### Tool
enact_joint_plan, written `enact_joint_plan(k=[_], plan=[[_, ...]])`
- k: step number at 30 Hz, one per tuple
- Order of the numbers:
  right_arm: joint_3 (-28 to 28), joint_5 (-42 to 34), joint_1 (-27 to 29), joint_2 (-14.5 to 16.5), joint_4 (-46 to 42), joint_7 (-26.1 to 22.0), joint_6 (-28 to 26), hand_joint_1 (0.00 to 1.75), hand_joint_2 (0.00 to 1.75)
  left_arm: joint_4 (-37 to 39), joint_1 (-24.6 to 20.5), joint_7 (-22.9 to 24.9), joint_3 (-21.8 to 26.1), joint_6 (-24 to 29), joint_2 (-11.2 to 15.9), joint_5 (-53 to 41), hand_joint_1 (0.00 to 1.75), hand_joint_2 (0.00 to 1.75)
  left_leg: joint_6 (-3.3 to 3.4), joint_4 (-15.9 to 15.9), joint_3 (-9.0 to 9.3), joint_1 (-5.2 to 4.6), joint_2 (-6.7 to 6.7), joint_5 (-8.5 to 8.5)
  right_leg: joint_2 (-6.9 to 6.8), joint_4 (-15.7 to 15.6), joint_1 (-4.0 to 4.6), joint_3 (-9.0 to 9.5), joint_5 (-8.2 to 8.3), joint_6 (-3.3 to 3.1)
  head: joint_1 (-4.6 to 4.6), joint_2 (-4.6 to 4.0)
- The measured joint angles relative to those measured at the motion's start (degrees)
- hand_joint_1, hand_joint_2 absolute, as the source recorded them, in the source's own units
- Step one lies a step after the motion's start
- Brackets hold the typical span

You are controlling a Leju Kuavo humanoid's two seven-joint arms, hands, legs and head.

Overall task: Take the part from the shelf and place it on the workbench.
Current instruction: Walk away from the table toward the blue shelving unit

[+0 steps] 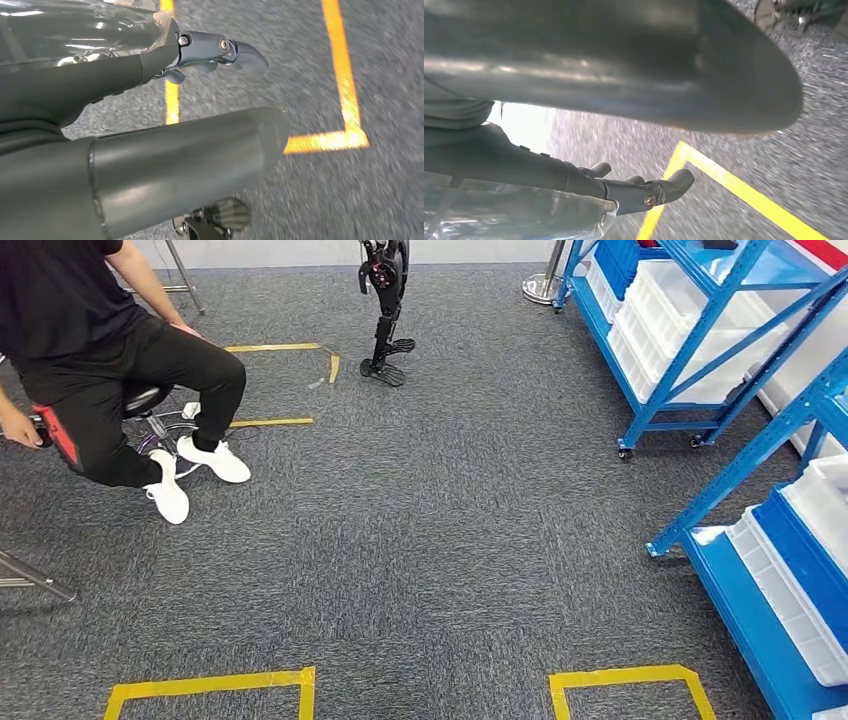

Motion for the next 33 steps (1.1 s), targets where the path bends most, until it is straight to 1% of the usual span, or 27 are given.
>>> enact_joint_plan(k=[1, 2, 3, 4, 5, 6, 7, 9, 10, 11, 12, 13, 14, 16, 18, 19, 21, 22, 24, 25, 26, 27, 28, 29, 30, 31, 33], plan=[[-0.33, -0.35, 0.05, 0.1, -0.01, -0.16, -0.17, 0.0, 0.0, 0.01, -0.16, 0.11, -0.13, -0.27, 0.12, -0.32, 0.0, 0.0, -0.29, 0.04, 0.21, -0.05, 0.59, -0.19, -1.54, -4.4, -0.24, 2.33, 1.49, 0.46, 0.03, 0.0], [-0.61, -0.6, -0.02, 0.2, -0.01, -0.28, -0.32, 0.0, 0.0, 0.02, -0.32, 0.28, -0.26, -0.45, 0.25, -0.56, 0.0, 0.0, -0.7, 0.1, 0.42, -0.17, 1.19, -0.47, -2.97, -8.15, -0.2, 4.37, 2.75, 0.63, 0.04, 0.0], [-0.83, -0.74, -0.11, 0.33, -0.02, -0.42, -0.44, 0.0, 0.0, 0.03, -0.51, 0.46, -0.35, -0.52, 0.41, -0.75, 0.0, 0.0, -1.12, 0.15, 0.66, -0.31, 1.74, -0.74, -4.0, -10.63, -0.12, 5.71, 3.53, 0.43, -0.01, 0.0], [-1.01, -0.83, -0.18, 0.44, -0.02, -0.54, -0.52, 0.0, 0.0, 0.04, -0.72, 0.61, -0.4, -0.54, 0.55, -0.87, 0.0, 0.0, -1.48, 0.19, 0.88, -0.43, 2.29, -0.98, -4.43, -11.57, 0.07, 6.17, 3.81, 0.01, -0.04, 0.0], [-1.21, -0.89, -0.19, 0.49, -0.02, -0.62, -0.57, 0.0, 0.0, 0.04, -0.96, 0.7, -0.45, -0.52, 0.61, -0.97, 0.0, 0.0, -1.81, 0.14, 1.09, -0.39, 2.88, -1.15, -3.78, -11.55, 0.35, 6.06, 3.93, -0.45, -0.11, 0.0], [-1.44, -0.92, -0.16, 0.5, -0.01, -0.71, -0.6, 0.0, 0.0, 0.04, -1.22, 0.75, -0.53, -0.5, 0.62, -1.05, 0.0, 0.0, -2.13, 0.14, 1.28, -0.19, 3.29, -1.32, -2.99, -11.58, 0.17, 6.02, 4.02, -0.99, -0.17, 0.0], [-1.62, -0.95, -0.09, 0.53, -0.01, -0.78, -0.6, 0.0, 0.0, 0.04, -1.44, 0.78, -0.64, -0.46, 0.62, -1.07, 0.0, 0.0, -2.43, 0.49, 1.33, 0.08, 2.85, -1.75, -2.32, -11.65, 0.07, 6.04, 4.09, -1.39, -0.18, 0.0], [-1.85, -0.83, -0.04, 0.55, -0.01, -0.89, -0.61, 0.0, 0.0, 0.03, -1.59, 0.73, -0.89, -0.36, 0.6, -1.06, 0.0, 0.0, -2.81, 4.45, -0.23, 0.48, -0.02, -4.59, -1.01, -11.78, -0.17, 6.17, 4.3, -2.47, -0.26, 0.0], [-1.88, -0.72, -0.04, 0.57, -0.01, -0.93, -0.61, 0.0, 0.0, 0.03, -1.49, 0.69, -0.98, -0.31, 0.61, -1.01, 0.0, 0.0, -2.81, 8.27, -2.0, 0.54, -1.75, -6.73, -0.33, -11.77, -0.01, 6.1, 4.34, -2.83, -0.29, 0.0], [-1.91, -0.6, -0.06, 0.55, 0.0, -0.97, -0.62, 0.0, 0.0, 0.03, -1.3, 0.63, -1.05, -0.27, 0.6, -0.96, 0.0, 0.0, -2.75, 12.36, -4.04, 0.54, -2.79, -8.7, 0.44, -11.75, 0.17, 6.03, 4.38, -3.15, -0.31, 0.0], [-1.93, -0.51, -0.05, 0.55, 0.0, -1.0, -0.61, 0.0, 0.0, 0.03, -1.1, 0.57, -1.12, -0.23, 0.61, -0.9, 0.0, 0.0, -2.69, 15.59, -5.77, 0.53, -3.23, -9.81, 1.24, -11.74, 0.34, 6.0, 4.38, -3.24, -0.32, 0.0], [-1.96, -0.48, 0.03, 0.56, 0.0, -1.02, -0.61, 0.0, 0.0, 0.04, -0.93, 0.5, -1.16, -0.21, 0.61, -0.85, 0.0, 0.0, -2.6, 17.08, -6.75, 0.52, -3.4, -9.77, 2.02, -11.72, 0.48, 6.03, 4.38, -3.27, -0.32, 0.0], [-2.0, -0.47, 0.13, 0.56, 0.0, -1.02, -0.6, 0.0, 0.0, 0.04, -0.84, 0.42, -1.2, -0.19, 0.61, -0.83, 0.0, 0.0, -2.45, 16.4, -6.71, 0.52, -3.53, -8.56, 2.78, -11.69, 0.55, 6.1, 4.38, -3.27, -0.32, 0.0], [-2.05, -0.48, 0.26, 0.56, 0.0, -1.02, -0.6, 0.0, 0.0, 0.04, -0.78, 0.27, -1.24, -0.19, 0.6, -0.88, 0.0, 0.0, -2.07, 10.25, -4.27, 0.58, -4.63, -4.19, 4.25, -11.54, 0.58, 6.22, 4.39, -3.23, -0.32, 0.0], [-2.09, -0.54, 0.16, 0.57, 0.0, -1.02, -0.6, 0.0, 0.0, 0.04, -0.77, 0.24, -1.28, -0.25, 0.59, -1.03, 0.0, 0.0, -1.85, 3.91, -1.69, 0.62, -6.76, -1.24, 5.59, -11.19, 0.82, 6.03, 4.37, -2.95, -0.3, 0.0], [-2.11, -0.57, 0.15, 0.57, 0.0, -1.02, -0.6, 0.0, 0.0, 0.04, -0.78, 0.32, -1.3, -0.3, 0.58, -1.11, 0.0, 0.0, -1.74, 2.43, -1.12, 0.5, -7.41, -0.8, 6.18, -11.14, 0.9, 5.81, 4.41, -2.65, -0.28, 0.0], [-2.19, -0.62, 0.38, 0.52, 0.0, -0.99, -0.6, 0.0, 0.0, 0.03, -0.89, 0.56, -1.34, -0.38, 0.5, -1.19, 0.0, 0.0, -1.18, 1.83, -0.93, 0.06, -6.68, -0.66, 7.29, -11.4, 0.86, 5.31, 4.68, -1.69, -0.25, 0.0], [-2.25, -0.62, 0.52, 0.48, 0.0, -0.96, -0.61, 0.0, 0.0, 0.03, -0.96, 0.67, -1.36, -0.42, 0.4, -1.23, 0.0, 0.0, -0.7, 1.43, -0.76, -0.06, -6.04, -0.35, 7.08, -11.29, 0.84, 5.03, 4.67, -1.28, -0.24, 0.0], [-2.35, -0.62, 0.59, 0.43, 0.0, -0.9, -0.61, 0.0, 0.0, 0.03, -0.97, 0.8, -1.38, -0.45, 0.25, -1.26, 0.0, 0.0, 0.23, 0.48, -0.45, -0.06, -4.56, 0.35, 4.69, -8.66, 0.95, 3.46, 3.18, -1.2, -0.06, 0.0], [-2.38, -0.62, 0.53, 0.45, 0.0, -0.88, -0.61, 0.0, 0.0, 0.04, -0.91, 0.87, -1.4, -0.45, 0.23, -1.26, 0.0, 0.0, 0.47, 0.23, -0.39, -0.1, -3.75, 0.54, 2.96, -5.59, 0.88, 2.02, 1.62, -1.45, 0.05, 0.0], [-2.4, -0.6, 0.47, 0.46, 0.0, -0.87, -0.61, 0.0, 0.0, 0.04, -0.85, 0.94, -1.42, -0.45, 0.25, -1.26, 0.0, 0.0, 0.6, 0.17, -0.43, -0.19, -2.95, 0.56, 1.84, -1.79, 0.87, 0.14, -0.13, -1.62, 0.14, 0.0], [-2.43, -0.58, 0.46, 0.45, 0.0, -0.86, -0.6, 0.0, 0.0, 0.04, -0.8, 1.03, -1.43, -0.45, 0.25, -1.26, 0.0, 0.0, 0.63, 0.18, -0.49, -0.29, -2.1, 0.55, 1.32, 1.81, 0.79, -1.57, -1.52, -1.58, 0.15, 0.0], [-2.44, -0.56, 0.52, 0.44, 0.0, -0.86, -0.6, 0.0, 0.0, 0.04, -0.79, 1.1, -1.44, -0.45, 0.24, -1.26, 0.0, 0.0, 0.63, 0.19, -0.53, -0.35, -1.32, 0.51, 1.08, 4.03, 0.74, -2.55, -2.2, -1.31, 0.16, 0.0], [-2.45, -0.54, 0.61, 0.42, 0.0, -0.85, -0.6, 0.0, 0.0, 0.04, -0.79, 1.14, -1.46, -0.45, 0.21, -1.25, 0.0, 0.0, 0.59, 0.2, -0.55, -0.38, -0.6, 0.45, 0.89, 4.14, 0.67, -2.44, -2.01, -0.87, 0.16, 0.0], [-2.46, -0.51, 0.7, 0.38, 0.0, -0.85, -0.59, 0.0, 0.0, 0.04, -0.79, 1.17, -1.48, -0.45, 0.16, -1.25, 0.0, 0.0, 0.5, 0.21, -0.5, -0.39, 0.07, 0.38, 0.54, 1.79, 0.6, -1.05, -1.01, -0.32, 0.16, 0.0], [-2.46, -0.5, 0.75, 0.33, 0.0, -0.85, -0.58, 0.0, 0.0, 0.04, -0.79, 1.18, -1.5, -0.45, 0.11, -1.24, 0.0, 0.0, 0.34, 0.23, -0.38, -0.4, 0.69, 0.26, -0.45, -2.35, 0.53, 1.31, 0.39, 0.17, 0.17, 0.0], [-2.46, -0.48, 0.61, 0.26, 0.0, -0.85, -0.54, 0.0, 0.0, 0.04, -0.75, 1.18, -1.55, -0.44, 0.07, -1.24, 0.0, 0.0, -0.27, 0.31, 0.01, -0.65, 1.81, -0.18, -3.43, -9.73, 0.71, 5.46, 2.85, 0.22, 0.16, 0.0]])
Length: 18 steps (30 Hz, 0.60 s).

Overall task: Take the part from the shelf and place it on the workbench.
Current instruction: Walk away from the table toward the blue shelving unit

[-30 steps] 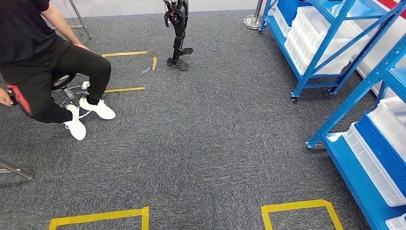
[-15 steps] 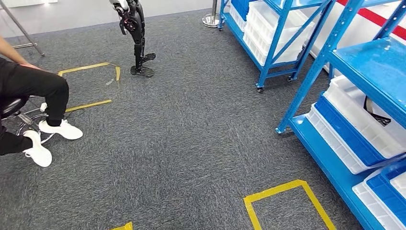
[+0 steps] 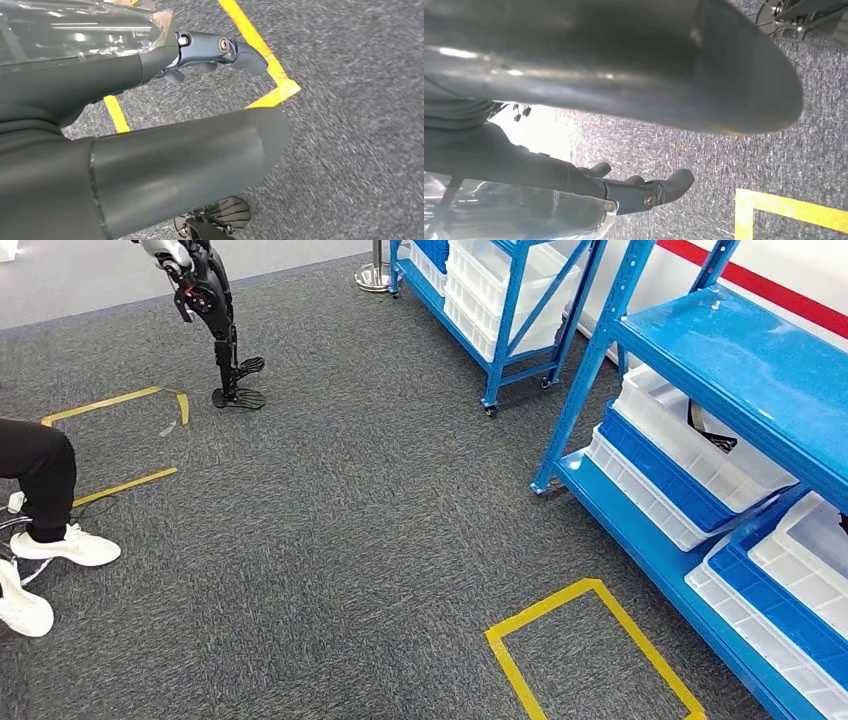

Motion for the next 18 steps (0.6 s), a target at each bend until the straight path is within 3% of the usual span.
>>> enact_joint_plan(k=[2, 4, 6, 8, 10, 11, 12, 13, 15, 17, 18], plan=[[-0.01, 0.02, -0.12, 0.0, 0.0, -0.05, 0.04, 0.0, 0.0, 0.0, 0.04, -0.02, -0.06, 0.01, 0.01, 0.03, 0.0, 0.0, -0.71, 0.0, 0.58, -0.19, 1.1, -0.46, -1.16, -2.22, 0.36, 1.06, 0.83, -0.85, -0.09, 0.0], [-0.03, 0.05, -0.06, -0.01, 0.0, -0.1, 0.05, 0.0, 0.0, 0.0, -0.04, -0.04, -0.12, 0.0, -0.04, 0.05, 0.0, 0.0, -1.37, 0.06, 1.14, 0.1, 1.94, -0.91, 0.21, -2.43, 0.16, 1.09, 0.98, -1.68, -0.16, 0.0], [-0.04, 0.14, -0.03, 0.0, 0.0, -0.15, 0.05, 0.0, 0.0, 0.0, -0.08, -0.07, -0.17, -0.02, -0.07, 0.06, 0.0, 0.0, -1.98, 2.26, 0.58, 0.53, -0.18, -2.77, 1.59, -2.64, -0.39, 1.41, 1.25, -2.55, -0.26, 0.0], [-0.04, 0.24, -0.08, 0.0, 0.0, -0.25, 0.05, 0.0, 0.0, 0.0, 0.13, -0.07, -0.23, -0.03, -0.07, 0.07, 0.0, 0.0, -2.34, 8.74, -2.27, 0.8, -3.64, -6.56, 3.03, -2.68, -0.5, 1.48, 1.51, -3.2, -0.4, 0.0], [-0.04, 0.32, -0.05, -0.01, 0.0, -0.31, 0.05, 0.0, 0.0, 0.0, 0.4, -0.05, -0.28, -0.02, -0.05, 0.1, 0.0, 0.0, -2.56, 15.27, -5.68, 0.91, -4.96, -8.96, 4.67, -2.64, -0.32, 1.45, 1.58, -3.4, -0.44, 0.0], [-0.05, 0.36, 0.02, -0.01, 0.0, -0.32, 0.05, 0.0, 0.0, 0.0, 0.47, -0.07, -0.28, -0.02, -0.03, 0.12, 0.0, 0.0, -2.64, 16.09, -6.41, 0.98, -5.17, -8.43, 5.53, -2.6, -0.26, 1.51, 1.58, -3.39, -0.43, 0.0], [-0.05, 0.39, 0.07, 0.01, 0.0, -0.31, 0.05, 0.0, 0.0, 0.0, 0.5, -0.12, -0.29, -0.01, 0.0, 0.14, 0.0, 0.0, -2.66, 14.69, -6.13, 1.1, -5.35, -6.74, 6.39, -2.55, -0.26, 1.61, 1.57, -3.38, -0.44, 0.0], [-0.07, 0.42, 0.09, 0.03, 0.0, -0.29, 0.05, 0.0, 0.0, 0.0, 0.5, -0.21, -0.29, -0.01, 0.01, 0.15, 0.0, 0.0, -2.66, 11.46, -4.96, 1.28, -5.79, -4.36, 7.24, -2.46, -0.29, 1.69, 1.56, -3.36, -0.44, 0.0], [-0.1, 0.44, -0.02, 0.07, 0.0, -0.25, 0.05, 0.0, 0.0, 0.0, 0.5, -0.43, -0.29, 0.01, 0.04, 0.16, 0.0, 0.0, -2.62, 4.39, -2.23, 1.72, -8.42, -0.74, 8.76, -2.07, -0.17, 1.48, 1.47, -3.07, -0.44, 0.0], [-0.16, 0.44, -0.05, 0.07, 0.0, -0.2, 0.05, 0.0, 0.0, 0.0, 0.49, -0.61, -0.29, 0.01, 0.04, 0.18, 0.0, 0.0, -2.37, 1.57, -1.27, 1.63, -9.9, 0.05, 9.95, -1.9, -0.03, 0.87, 1.53, -2.35, -0.4, 0.0], [-0.22, 0.43, 0.03, 0.08, 0.0, -0.16, 0.05, 0.0, 0.0, 0.0, 0.47, -0.72, -0.29, 0.01, 0.03, 0.18, 0.0, 0.0, -2.06, 1.45, -1.29, 1.34, -9.33, 0.13, 10.53, -1.98, -0.02, 0.45, 1.68, -1.86, -0.39, 0.0]])
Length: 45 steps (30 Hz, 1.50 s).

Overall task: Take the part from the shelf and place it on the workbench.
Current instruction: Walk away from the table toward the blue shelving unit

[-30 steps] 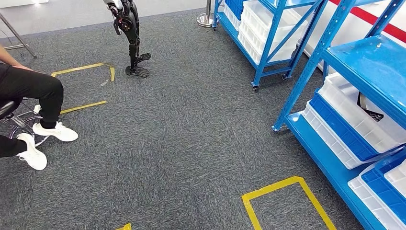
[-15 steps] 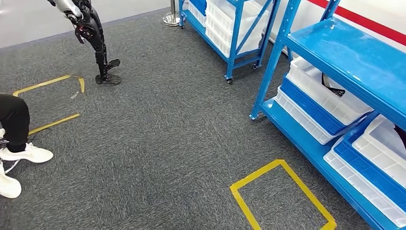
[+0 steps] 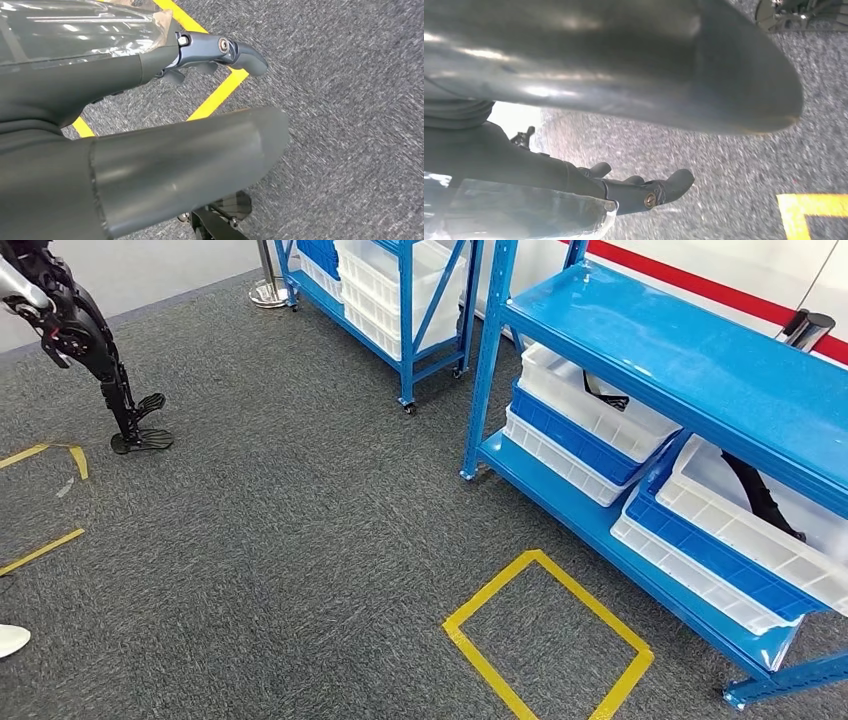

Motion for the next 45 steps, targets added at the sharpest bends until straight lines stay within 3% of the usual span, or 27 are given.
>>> enact_joint_plan(k=[1, 3, 5, 7, 8, 9, 11, 12, 14, 16, 17, 19, 21, 22, 23, 24, 25, 27, 29, 33, 45], plan=[[-0.09, -0.02, 0.15, -0.04, 0.0, 0.05, -0.01, 0.0, 0.0, -0.01, -0.04, -0.12, 0.0, 0.0, -0.07, 0.01, 0.0, 0.0, 0.52, -0.27, 0.06, -0.07, 0.73, 0.26, 0.38, -0.03, -0.05, -0.31, 0.16, 0.46, 0.03, 0.0], [-0.3, -0.08, 0.32, -0.01, 0.0, 0.13, -0.02, 0.0, 0.0, 0.01, -0.13, -0.32, 0.0, 0.04, -0.15, 0.02, 0.0, 0.0, 1.61, -1.06, 0.26, -0.17, 2.14, 0.89, -1.39, 1.66, -0.02, -1.49, -0.72, 0.84, 0.15, 0.0], [-0.4, -0.12, 0.22, 0.08, 0.0, 0.16, -0.01, 0.0, 0.0, 0.02, -0.05, -0.39, -0.01, 0.11, -0.11, 0.02, 0.0, 0.0, 2.24, -1.52, 0.29, -0.35, 3.8, 1.19, -4.72, 7.71, 0.02, -4.42, -3.87, 0.5, 0.42, 0.0], [-0.43, -0.15, 0.18, 0.09, 0.0, 0.16, 0.0, 0.0, 0.0, 0.02, 0.08, -0.4, -0.02, 0.13, -0.06, 0.02, 0.0, 0.0, 2.36, -1.5, 0.14, -0.57, 5.6, 1.18, -5.98, 14.83, -0.07, -7.74, -6.8, 0.59, 0.55, 0.0], [-0.45, -0.17, 0.26, 0.09, 0.0, 0.16, 0.0, 0.0, 0.0, 0.02, 0.1, -0.4, -0.02, 0.11, -0.07, 0.02, 0.0, 0.0, 2.34, -1.48, 0.1, -0.61, 6.41, 1.15, -6.15, 16.2, -0.17, -8.21, -7.14, 0.96, 0.55, 0.0], [-0.47, -0.2, 0.36, 0.08, 0.0, 0.16, 0.0, 0.0, 0.0, 0.02, 0.09, -0.4, -0.03, 0.08, -0.08, 0.02, 0.0, 0.0, 2.28, -1.46, 0.09, -0.6, 7.14, 1.11, -6.36, 15.24, -0.32, -7.48, -6.59, 1.51, 0.55, 0.0], [-0.52, -0.24, 0.44, 0.05, 0.0, 0.16, -0.02, 0.0, 0.0, 0.02, 0.08, -0.4, -0.05, -0.01, -0.11, -0.01, 0.0, 0.0, 1.93, -1.39, 0.3, -0.58, 8.48, 0.92, -8.25, 7.27, -0.69, -2.84, -3.93, 2.58, 0.58, 0.0], [-0.54, -0.24, 0.35, 0.06, 0.0, 0.16, -0.03, 0.0, 0.0, 0.03, 0.09, -0.4, -0.08, -0.05, -0.09, -0.02, 0.0, 0.0, 1.57, -1.31, 0.47, -0.68, 9.12, 0.71, -9.62, 3.39, -0.6, -0.68, -2.64, 2.73, 0.6, 0.0], [-0.55, -0.21, 0.19, 0.14, 0.0, 0.14, -0.07, 0.0, 0.0, 0.05, 0.03, -0.43, -0.14, -0.1, 0.01, -0.03, 0.0, 0.0, 0.73, -1.19, 0.94, -0.93, 10.26, 0.26, -11.19, -0.23, -0.31, 1.29, -1.34, 1.97, 0.52, 0.0], [-0.57, -0.14, 0.21, 0.18, 0.0, 0.1, -0.11, 0.0, 0.0, 0.05, -0.21, -0.46, -0.2, -0.15, 0.06, -0.03, 0.0, 0.0, 0.0, -1.25, 1.43, -0.85, 11.28, -0.06, -10.15, -0.12, -0.17, 1.18, -1.1, 0.85, 0.4, 0.0], [-0.58, -0.02, 0.25, 0.22, 0.0, 0.13, -0.15, 0.0, 0.0, 0.05, -0.37, -0.5, -0.21, -0.18, 0.07, -0.02, 0.0, 0.0, -0.38, -0.95, 1.52, -0.67, 10.79, -0.44, -9.59, -0.18, -0.35, 1.21, -1.02, 0.44, 0.38, 0.0], [-0.59, 0.56, 0.25, 0.29, 0.0, 0.26, -0.4, 0.0, 0.0, 0.05, -0.52, -0.63, -0.23, -0.27, 0.11, 0.0, 0.0, 0.0, -0.94, 2.31, 0.3, -0.33, 7.85, -2.9, -8.67, -0.3, -0.83, 1.49, -0.77, -0.57, 0.25, 0.0], [-0.58, 1.26, 0.21, 0.32, 0.0, 0.36, -0.73, 0.0, 0.0, 0.06, -0.39, -0.71, -0.25, -0.34, 0.19, 0.04, 0.0, 0.0, -1.1, 9.62, -3.15, -0.22, 4.82, -6.88, -7.85, -0.3, -0.77, 1.38, -0.68, -1.16, 0.13, 0.0], [-0.58, 1.46, 0.2, 0.33, 0.0, 0.37, -0.83, 0.0, 0.0, 0.07, -0.29, -0.71, -0.25, -0.35, 0.24, 0.07, 0.0, 0.0, -1.12, 13.14, -5.02, -0.22, 4.3, -8.19, -7.42, -0.29, -0.65, 1.35, -0.69, -1.24, 0.13, 0.0], [-0.57, 1.57, 0.23, 0.34, 0.0, 0.45, -0.9, 0.0, 0.0, 0.07, -0.21, -0.71, -0.25, -0.36, 0.29, 0.07, 0.0, 0.0, -1.1, 15.12, -6.27, -0.22, 4.1, -8.38, -7.02, -0.27, -0.55, 1.38, -0.69, -1.24, 0.11, 0.0], [-0.57, 1.61, 0.26, 0.36, 0.0, 0.61, -0.96, 0.0, 0.0, 0.07, -0.17, -0.74, -0.24, -0.42, 0.32, 0.07, 0.0, 0.0, -1.05, 15.06, -6.59, -0.21, 4.05, -7.41, -6.67, -0.25, -0.5, 1.45, -0.71, -1.23, 0.11, 0.0], [-0.57, 1.64, 0.27, 0.4, 0.0, 0.81, -1.03, 0.0, 0.0, 0.07, -0.15, -0.8, -0.25, -0.51, 0.36, 0.06, 0.0, 0.0, -0.95, 12.76, -5.82, -0.19, 4.04, -5.41, -6.34, -0.23, -0.49, 1.56, -0.72, -1.22, 0.11, 0.0], [-0.57, 1.66, 0.21, 0.51, 0.0, 1.15, -1.14, 0.0, 0.0, 0.06, -0.18, -0.95, -0.26, -0.77, 0.43, -0.01, 0.0, 0.0, -0.67, 5.29, -2.72, -0.11, 3.85, -1.07, -5.82, -0.16, -0.44, 1.72, -0.79, -1.1, 0.1, 0.0], [-0.57, 1.71, 0.13, 0.58, 0.0, 1.27, -1.26, 0.0, 0.0, 0.05, -0.3, -0.92, -0.29, -1.15, 0.48, -0.05, 0.0, 0.0, -0.37, 0.56, -0.83, -0.14, 3.62, 0.73, -5.49, 0.06, -0.04, 1.5, -0.99, -0.73, 0.15, 0.0], [-0.56, 2.16, 0.18, 0.52, 0.0, 1.27, -1.34, 0.0, 0.0, 0.04, -0.39, -0.6, -0.31, -2.21, 0.4, -0.02, 0.0, 0.0, 0.21, -0.31, -0.73, -0.88, 3.64, 0.84, -5.4, 0.15, 0.62, 0.82, -1.28, -0.51, 0.26, 0.0], [-0.44, 3.19, 0.16, 0.43, 0.0, 1.02, -0.94, 0.0, 0.0, 0.04, -0.45, 0.17, -0.36, -2.62, 0.49, 0.05, 0.0, 0.0, 1.86, -0.02, -1.04, -1.91, 3.65, 0.86, -5.38, -0.57, -0.53, 1.24, -0.51, 1.25, 0.21, 0.0]])
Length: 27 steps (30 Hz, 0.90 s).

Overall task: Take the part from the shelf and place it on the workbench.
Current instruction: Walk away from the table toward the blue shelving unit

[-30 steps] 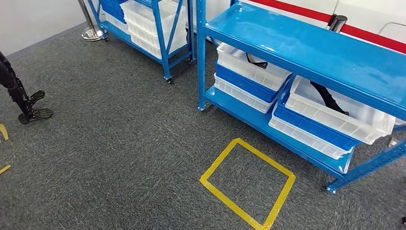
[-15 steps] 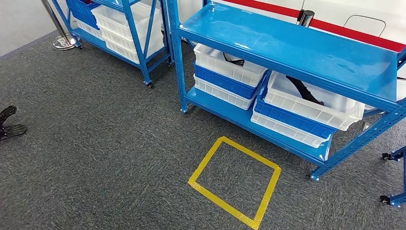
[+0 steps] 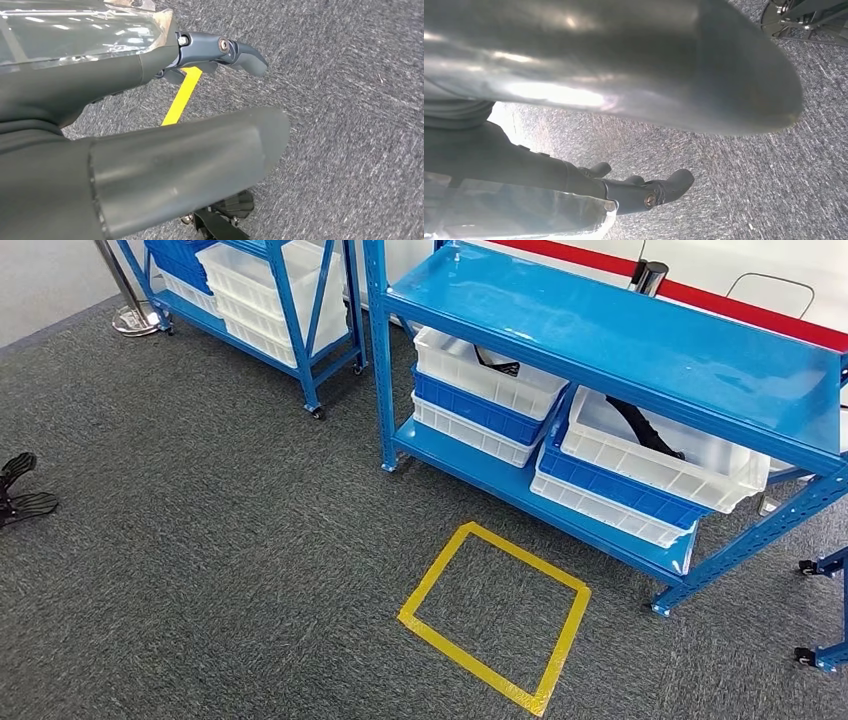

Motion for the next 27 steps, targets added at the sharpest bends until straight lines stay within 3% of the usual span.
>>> enact_joint_plan(k=[3, 6, 8, 9, 10, 12, 13, 15, 17, 19, 22, 23, 24, 25, 27], plan=[[0.0, 0.02, -0.01, -0.02, 0.0, 0.0, 0.0, 0.0, 0.0, 0.0, -0.1, 0.02, -0.03, 0.04, -0.05, 0.0, 0.0, 0.0, 0.95, -1.09, 0.36, 0.58, 0.33, 0.75, -0.41, 1.78, 0.09, -0.93, -1.08, 0.25, 0.1, 0.0], [0.0, 0.02, -0.02, -0.07, 0.0, 0.0, 0.0, 0.0, 0.0, 0.0, -0.11, 0.04, -0.05, 0.04, -0.04, 0.0, 0.0, 0.0, 1.31, -1.47, 0.33, 0.85, 0.79, 1.1, -0.83, 11.3, 0.0, -5.49, -5.6, -0.35, 0.34, 0.0], [0.0, 0.04, 0.06, -0.16, 0.0, 0.0, 0.01, 0.0, 0.0, 0.0, -0.1, 0.09, -0.07, 0.04, -0.04, 0.0, 0.0, 0.0, 1.19, -1.44, 0.18, 0.87, 0.97, 1.12, -0.85, 16.7, -0.1, -7.98, -7.3, -0.09, 0.34, 0.0], [0.0, 0.07, 0.11, -0.2, 0.0, 0.0, 0.01, 0.0, 0.0, 0.0, -0.11, 0.17, -0.07, 0.02, -0.04, 0.0, 0.0, 0.0, 1.04, -1.42, 0.16, 0.94, 1.01, 1.13, -0.88, 16.78, -0.22, -7.91, -7.04, 0.34, 0.34, 0.0], [0.0, 0.09, 0.15, -0.24, 0.0, 0.0, 0.02, 0.0, 0.0, 0.0, -0.12, 0.25, -0.08, -0.03, -0.04, 0.0, 0.0, 0.0, 0.8, -1.39, 0.18, 1.06, 1.03, 1.12, -0.95, 14.83, -0.41, -6.81, -6.07, 0.9, 0.34, 0.0], [0.0, 0.1, 0.08, -0.28, 0.0, 0.0, 0.03, 0.0, 0.0, 0.02, -0.18, 0.43, -0.1, -0.16, 0.02, -0.02, 0.0, 0.0, -0.02, -1.15, 0.25, 1.29, 1.05, 0.96, -1.43, 6.97, -0.91, -2.6, -3.34, 2.0, 0.42, 0.0], [0.0, 0.1, 0.0, -0.26, 0.0, 0.01, 0.05, 0.0, 0.0, 0.04, -0.22, 0.51, -0.13, -0.21, 0.1, -0.04, 0.0, 0.0, -0.54, -0.95, 0.29, 1.28, 1.07, 0.75, -1.56, 3.64, -0.9, -0.92, -2.35, 2.02, 0.5, 0.0], [0.01, 0.35, -0.12, -0.15, 0.0, 0.02, 0.13, 0.0, 0.0, 0.08, -0.45, 0.82, -0.2, 0.11, 0.12, -0.07, 0.0, 0.0, -1.48, -0.77, 0.42, 1.11, 1.11, 0.41, -1.65, 0.97, -0.63, 0.33, -1.8, 0.92, 0.5, 0.0], [0.17, 1.28, -0.13, -0.11, 0.0, 0.02, 0.37, 0.0, 0.0, 0.05, -1.38, 2.36, -0.24, 1.99, -0.81, 0.12, 0.0, 0.0, -2.07, -0.83, 0.55, 1.28, 1.05, 0.27, -1.51, 0.96, -0.46, 0.47, -1.76, -0.51, 0.32, 0.0], [0.51, 2.26, -0.16, -0.03, 0.0, 0.01, 0.59, 0.0, 0.0, -0.01, -3.25, 4.64, -0.22, 4.7, -2.31, 0.42, 0.0, 0.0, -2.46, 1.02, -0.26, 1.63, 0.99, -0.94, -1.57, 0.89, -0.54, 0.83, -1.71, -1.52, 0.24, 0.0], [0.84, 2.72, -0.28, 0.15, 0.0, -0.04, 0.61, 0.0, 0.0, -0.26, -5.41, 5.93, -0.21, 6.18, -4.02, 0.51, 0.0, 0.0, -2.76, 11.28, -5.35, 1.73, 0.93, -5.7, -1.61, 0.88, -0.11, 1.17, -1.9, -2.63, 0.16, 0.0], [0.92, 2.8, -0.25, 0.19, 0.0, -0.08, 0.61, 0.0, 0.0, -0.36, -5.63, 5.93, -0.21, 6.2, -4.36, 0.5, 0.0, 0.0, -2.73, 14.48, -7.15, 1.72, 0.92, -6.51, -1.5, 0.88, 0.13, 1.33, -2.04, -2.87, 0.15, 0.0], [0.98, 2.85, -0.18, 0.22, 0.0, -0.1, 0.61, 0.0, 0.0, -0.43, -5.73, 5.85, -0.21, 6.18, -4.58, 0.51, 0.0, 0.0, -2.58, 15.98, -8.23, 1.7, 0.92, -6.26, -1.32, 0.89, 0.37, 1.57, -2.21, -3.09, 0.15, 0.0], [1.04, 2.89, -0.09, 0.23, 0.0, -0.13, 0.6, 0.0, 0.0, -0.48, -5.77, 5.75, -0.21, 6.16, -4.73, 0.51, 0.0, 0.0, -2.28, 15.26, -8.27, 1.64, 0.91, -4.85, -1.09, 0.89, 0.59, 1.92, -2.41, -3.25, 0.15, 0.0], [1.09, 2.92, 0.04, 0.28, 0.0, -0.16, 0.59, 0.0, 0.0, -0.48, -5.88, 5.54, -0.21, 6.12, -4.77, 0.52, 0.0, 0.0, -1.15, 8.54, -5.81, 1.27, 0.75, -0.32, -0.68, 0.85, 0.9, 2.69, -2.93, -3.37, 0.15, 0.0]])
